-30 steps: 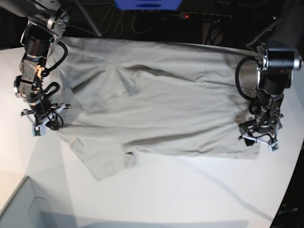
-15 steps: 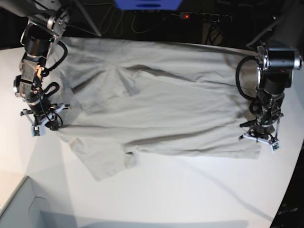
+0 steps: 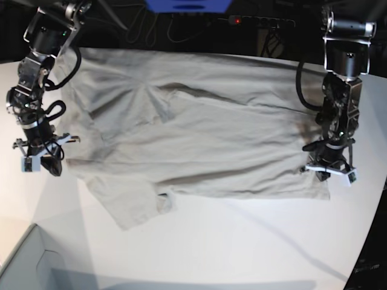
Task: Layout the t-shirt on the table in an organized manner, then fold the t-shirt properly
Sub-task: 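Adjust the grasp on the t-shirt fabric with both grippers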
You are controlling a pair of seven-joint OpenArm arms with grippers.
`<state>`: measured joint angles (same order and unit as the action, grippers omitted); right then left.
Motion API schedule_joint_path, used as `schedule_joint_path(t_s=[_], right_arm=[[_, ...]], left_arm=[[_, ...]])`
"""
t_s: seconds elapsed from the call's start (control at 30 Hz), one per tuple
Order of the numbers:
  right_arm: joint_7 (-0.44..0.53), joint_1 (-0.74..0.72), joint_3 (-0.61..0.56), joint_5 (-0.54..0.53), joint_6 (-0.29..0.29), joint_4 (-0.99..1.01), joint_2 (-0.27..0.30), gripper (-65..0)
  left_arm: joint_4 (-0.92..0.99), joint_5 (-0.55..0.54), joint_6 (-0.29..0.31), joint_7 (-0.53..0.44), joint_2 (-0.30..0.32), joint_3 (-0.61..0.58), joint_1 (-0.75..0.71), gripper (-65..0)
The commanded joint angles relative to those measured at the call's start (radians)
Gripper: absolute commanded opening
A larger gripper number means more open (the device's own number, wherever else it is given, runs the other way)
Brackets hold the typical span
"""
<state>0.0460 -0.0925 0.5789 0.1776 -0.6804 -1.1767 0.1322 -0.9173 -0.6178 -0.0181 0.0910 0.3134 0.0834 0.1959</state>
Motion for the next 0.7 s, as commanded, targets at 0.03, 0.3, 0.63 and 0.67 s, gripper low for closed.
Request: schedule_joint_path(t_s=[0.03, 0.3, 0.63, 0.67], right_arm=[[0.030, 0.021, 0.003, -0.020, -0.018, -0.065, 0.010, -65.0], [0.019, 0.029, -0.006, -0.065, -0.018, -0.042, 0.002, -65.0], [-0.183, -0.077, -0.125, -0.039, -0.018, 0.079, 0.086, -32.9], [-0.183, -0.088, -0.136, -0.039, -0.018, 0.106, 0.094, -33.1]], left_arm=[[-0.099, -0.001, 0.007, -0.020, 0.008, 0.056, -0.034, -64.9], [-0.179, 0.008, 0.007, -0.018, 0.002, 0.140, -0.102, -64.9], [-0.159, 0.008, 0.007, -0.017, 0.005, 0.140, -0.077, -64.9], [-0.159, 0.008, 0.007, -0.017, 0.005, 0.140, -0.077, -64.9]])
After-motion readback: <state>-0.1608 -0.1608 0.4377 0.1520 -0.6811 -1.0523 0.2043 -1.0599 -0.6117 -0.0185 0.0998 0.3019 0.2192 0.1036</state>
